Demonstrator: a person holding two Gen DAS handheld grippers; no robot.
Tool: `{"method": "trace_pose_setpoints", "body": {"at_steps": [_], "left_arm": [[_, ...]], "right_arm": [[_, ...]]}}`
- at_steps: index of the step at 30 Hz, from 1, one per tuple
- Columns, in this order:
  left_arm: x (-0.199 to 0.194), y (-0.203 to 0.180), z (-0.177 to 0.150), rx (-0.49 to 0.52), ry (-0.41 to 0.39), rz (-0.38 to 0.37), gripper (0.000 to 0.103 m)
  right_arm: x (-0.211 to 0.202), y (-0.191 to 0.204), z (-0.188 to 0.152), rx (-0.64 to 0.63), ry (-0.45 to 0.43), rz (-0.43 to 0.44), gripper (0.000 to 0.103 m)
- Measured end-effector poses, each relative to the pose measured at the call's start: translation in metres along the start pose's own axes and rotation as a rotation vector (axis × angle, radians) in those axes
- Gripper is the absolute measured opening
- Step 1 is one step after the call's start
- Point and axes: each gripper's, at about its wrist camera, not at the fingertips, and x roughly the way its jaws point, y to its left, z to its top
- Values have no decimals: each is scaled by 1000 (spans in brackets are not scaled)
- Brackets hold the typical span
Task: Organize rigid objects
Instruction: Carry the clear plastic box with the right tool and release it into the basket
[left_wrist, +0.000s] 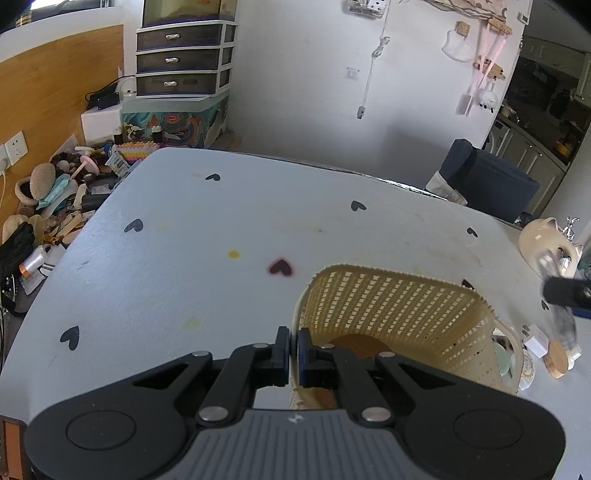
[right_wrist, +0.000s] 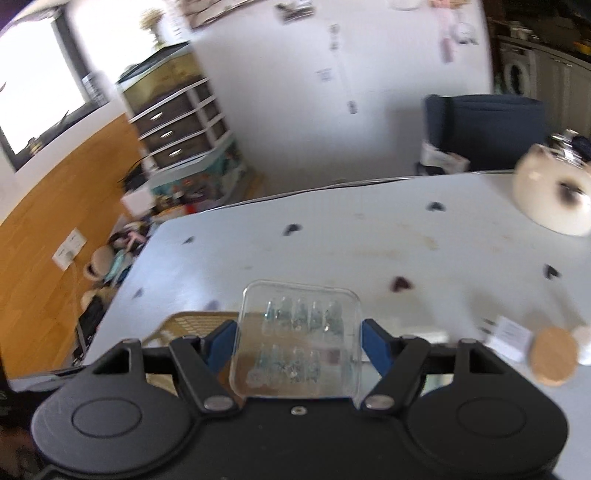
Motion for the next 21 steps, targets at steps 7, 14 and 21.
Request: {"method": "trace_pose_setpoints", "body": {"at_steps": [7,14,21], "left_arm": [[-1,4,-2,9,-7,-19,4],[-1,8,-4,15,-10,-40,3],[0,9,-4,24,-7,-44,3]], "right_arm": [[37,50,4,-24,118,65,74],[83,71,-6,39,249,38,74],[123,80,-15,58,334,-10,74]]}}
